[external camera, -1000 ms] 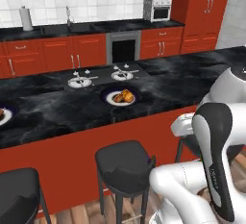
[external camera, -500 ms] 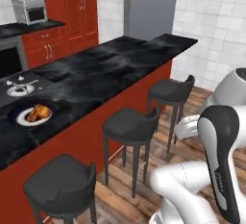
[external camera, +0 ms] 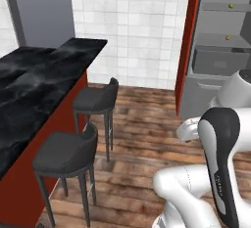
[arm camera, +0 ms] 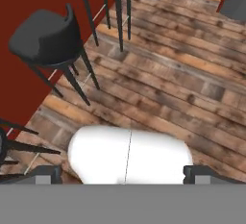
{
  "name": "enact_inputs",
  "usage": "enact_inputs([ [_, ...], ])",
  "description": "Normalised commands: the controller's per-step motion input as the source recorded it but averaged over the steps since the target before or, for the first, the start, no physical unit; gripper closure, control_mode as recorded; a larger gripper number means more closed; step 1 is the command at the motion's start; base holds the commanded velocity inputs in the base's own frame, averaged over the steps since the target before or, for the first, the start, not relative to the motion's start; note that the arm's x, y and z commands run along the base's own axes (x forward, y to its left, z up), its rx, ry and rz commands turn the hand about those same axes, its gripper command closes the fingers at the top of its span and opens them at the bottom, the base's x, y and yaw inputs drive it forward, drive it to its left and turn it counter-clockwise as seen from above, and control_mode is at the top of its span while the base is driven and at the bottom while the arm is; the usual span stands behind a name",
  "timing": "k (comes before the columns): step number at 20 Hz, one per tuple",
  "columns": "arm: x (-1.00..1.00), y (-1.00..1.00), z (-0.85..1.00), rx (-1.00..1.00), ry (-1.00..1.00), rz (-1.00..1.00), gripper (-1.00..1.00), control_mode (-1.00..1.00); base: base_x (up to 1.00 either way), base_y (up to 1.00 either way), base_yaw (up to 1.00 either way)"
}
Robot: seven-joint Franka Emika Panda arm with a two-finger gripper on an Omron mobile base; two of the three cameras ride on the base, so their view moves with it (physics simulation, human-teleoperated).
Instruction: Pick up the peach and mango from the fridge and place one fruit on each plate on the dining counter.
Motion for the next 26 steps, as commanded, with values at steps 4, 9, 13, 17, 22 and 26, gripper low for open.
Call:
enact_inputs([
  [4, 0.00, 0.00, 0.00, 0.00, 0.00, 0.00, -1.00, 1.00, 0.84, -0.27, -0.17],
  [9, 0.00, 0.00, 0.00, 0.00, 0.00, 0.00, -1.00, 1.00, 0.94, -0.55, -0.29],
  [13, 0.00, 0.00, 0.00, 0.00, 0.00, 0.00, -1.00, 1.00, 0.66, -0.44, -0.59],
  [17, 0.00, 0.00, 0.00, 0.00, 0.00, 0.00, -1.00, 1.00, 0.80, -0.30, -0.56],
  [22, 0.00, 0.00, 0.00, 0.00, 0.00, 0.00, -1.00, 1.00, 1.00, -0.11, -0.31],
  [26, 0.00, 0.00, 0.00, 0.00, 0.00, 0.00, -1.00, 1.00, 1.00, 0.00, -0.14],
])
